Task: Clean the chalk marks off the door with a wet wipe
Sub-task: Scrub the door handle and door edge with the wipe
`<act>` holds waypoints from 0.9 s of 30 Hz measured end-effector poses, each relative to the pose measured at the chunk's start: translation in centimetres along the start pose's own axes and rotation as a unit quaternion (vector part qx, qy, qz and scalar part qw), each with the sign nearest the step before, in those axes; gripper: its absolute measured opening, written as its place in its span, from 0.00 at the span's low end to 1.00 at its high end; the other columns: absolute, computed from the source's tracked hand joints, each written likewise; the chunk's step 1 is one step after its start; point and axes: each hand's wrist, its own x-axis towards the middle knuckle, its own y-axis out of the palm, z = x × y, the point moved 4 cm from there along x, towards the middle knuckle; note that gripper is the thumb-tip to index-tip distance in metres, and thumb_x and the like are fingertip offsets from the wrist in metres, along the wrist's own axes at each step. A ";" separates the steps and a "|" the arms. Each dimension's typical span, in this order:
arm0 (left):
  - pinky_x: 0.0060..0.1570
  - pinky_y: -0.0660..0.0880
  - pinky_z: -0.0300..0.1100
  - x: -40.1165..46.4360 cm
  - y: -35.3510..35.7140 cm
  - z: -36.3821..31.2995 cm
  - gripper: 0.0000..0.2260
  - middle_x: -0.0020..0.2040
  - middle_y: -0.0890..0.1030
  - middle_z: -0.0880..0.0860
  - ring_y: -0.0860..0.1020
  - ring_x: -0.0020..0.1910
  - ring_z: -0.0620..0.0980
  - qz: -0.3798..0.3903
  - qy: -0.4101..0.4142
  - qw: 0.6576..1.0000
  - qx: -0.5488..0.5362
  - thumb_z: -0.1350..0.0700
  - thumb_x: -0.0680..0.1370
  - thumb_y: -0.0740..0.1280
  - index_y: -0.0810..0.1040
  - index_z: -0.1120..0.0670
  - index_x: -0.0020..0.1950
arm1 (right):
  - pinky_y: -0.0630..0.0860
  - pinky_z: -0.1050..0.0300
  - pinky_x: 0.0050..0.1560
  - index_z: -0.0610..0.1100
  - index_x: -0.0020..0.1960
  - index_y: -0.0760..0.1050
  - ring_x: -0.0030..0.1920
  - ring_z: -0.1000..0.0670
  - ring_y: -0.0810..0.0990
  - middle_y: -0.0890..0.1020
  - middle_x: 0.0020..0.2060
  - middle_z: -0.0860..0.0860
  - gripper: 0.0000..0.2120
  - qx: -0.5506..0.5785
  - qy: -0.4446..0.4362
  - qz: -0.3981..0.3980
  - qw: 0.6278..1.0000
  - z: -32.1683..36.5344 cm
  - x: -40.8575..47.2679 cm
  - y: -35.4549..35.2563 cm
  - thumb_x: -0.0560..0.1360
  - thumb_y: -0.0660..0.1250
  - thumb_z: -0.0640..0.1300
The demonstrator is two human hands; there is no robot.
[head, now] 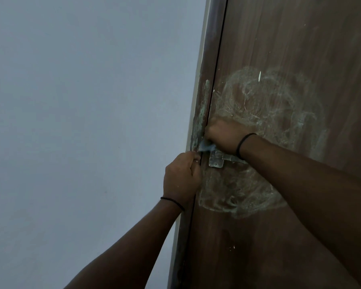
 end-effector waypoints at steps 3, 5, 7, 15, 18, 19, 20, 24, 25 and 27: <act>0.39 0.75 0.38 -0.1 0.0 0.0 0.09 0.40 0.83 0.52 0.79 0.37 0.48 -0.004 0.002 1.000 0.002 0.62 0.75 0.60 0.81 0.58 0.45 | 0.78 0.50 0.49 0.42 0.48 0.83 0.48 0.44 0.81 0.82 0.46 0.45 0.07 0.015 -0.005 0.001 1.000 0.2 0.1 0.1 0.74 0.69 0.43; 0.40 0.71 0.33 0.0 0.1 -0.1 0.10 0.40 0.83 0.52 0.79 0.37 0.46 -0.007 0.009 1.000 0.004 0.62 0.75 0.60 0.81 0.58 0.45 | 0.76 0.50 0.51 0.43 0.52 0.82 0.54 0.45 0.77 0.81 0.50 0.47 0.08 0.004 -0.012 -0.018 1.000 0.1 0.2 0.2 0.75 0.68 0.43; 0.40 0.69 0.31 -0.1 0.1 -0.2 0.11 0.40 0.83 0.52 0.78 0.37 0.46 -0.006 0.020 1.000 0.007 0.60 0.76 0.59 0.81 0.58 0.45 | 0.75 0.51 0.54 0.43 0.53 0.82 0.55 0.46 0.75 0.80 0.52 0.48 0.08 -0.004 -0.029 -0.025 0.999 -0.3 -0.3 0.9 0.74 0.69 0.41; 0.42 0.77 0.44 0.0 2.6 -1.1 0.19 0.45 0.82 0.53 0.79 0.41 0.50 0.076 -0.027 0.997 -0.001 0.49 0.78 0.51 0.79 0.57 0.50 | 0.72 0.65 0.50 0.44 0.45 0.85 0.48 0.50 0.82 0.85 0.47 0.49 0.10 0.374 0.259 -0.265 0.850 -4.1 -4.2 3.3 0.73 0.66 0.34; 0.41 0.76 0.43 0.8 3.4 -1.3 0.10 0.45 0.82 0.53 0.79 0.42 0.51 0.061 -0.051 0.997 0.000 0.57 0.79 0.58 0.78 0.57 0.50 | 0.73 0.65 0.40 0.42 0.41 0.83 0.45 0.50 0.82 0.84 0.40 0.52 0.09 0.445 0.331 -0.272 0.787 -4.1 -5.0 3.7 0.71 0.65 0.32; 0.40 0.74 0.42 1.0 3.5 -1.4 0.08 0.45 0.82 0.53 0.78 0.41 0.50 0.058 -0.060 0.997 -0.001 0.59 0.79 0.60 0.78 0.56 0.50 | 0.74 0.62 0.35 0.39 0.40 0.82 0.43 0.47 0.82 0.84 0.37 0.49 0.08 0.457 0.349 -0.255 0.777 -4.0 -5.0 4.2 0.70 0.64 0.32; 0.38 0.73 0.40 1.1 3.6 -1.5 0.07 0.44 0.82 0.52 0.78 0.40 0.48 0.057 -0.068 0.996 -0.004 0.60 0.79 0.60 0.78 0.55 0.51 | 0.75 0.57 0.34 0.35 0.40 0.81 0.44 0.44 0.83 0.84 0.38 0.44 0.08 0.463 0.363 -0.229 0.776 -3.8 -5.0 4.8 0.70 0.63 0.31; 0.36 0.69 0.34 1.5 4.1 -1.7 0.08 0.43 0.80 0.48 0.76 0.39 0.43 0.075 -0.092 0.993 -0.010 0.59 0.78 0.59 0.76 0.52 0.52 | 0.79 0.55 0.44 0.37 0.45 0.82 0.47 0.44 0.83 0.84 0.44 0.42 0.09 0.484 0.415 -0.231 0.735 -3.9 -5.2 5.2 0.74 0.64 0.34; 0.36 0.68 0.33 1.7 4.2 -1.7 0.08 0.43 0.80 0.48 0.76 0.39 0.43 0.072 -0.096 0.993 -0.009 0.59 0.78 0.59 0.76 0.51 0.52 | 0.78 0.57 0.43 0.37 0.46 0.83 0.46 0.46 0.82 0.84 0.45 0.43 0.08 0.487 0.414 -0.249 0.728 -4.0 -5.2 5.1 0.74 0.64 0.34; 0.36 0.68 0.35 2.0 4.1 -1.6 0.08 0.45 0.81 0.50 0.76 0.41 0.45 0.061 -0.101 0.993 -0.002 0.59 0.78 0.60 0.76 0.52 0.54 | 0.76 0.60 0.39 0.36 0.46 0.82 0.45 0.47 0.81 0.84 0.46 0.42 0.09 0.488 0.410 -0.218 0.739 -3.7 -4.9 5.1 0.74 0.63 0.33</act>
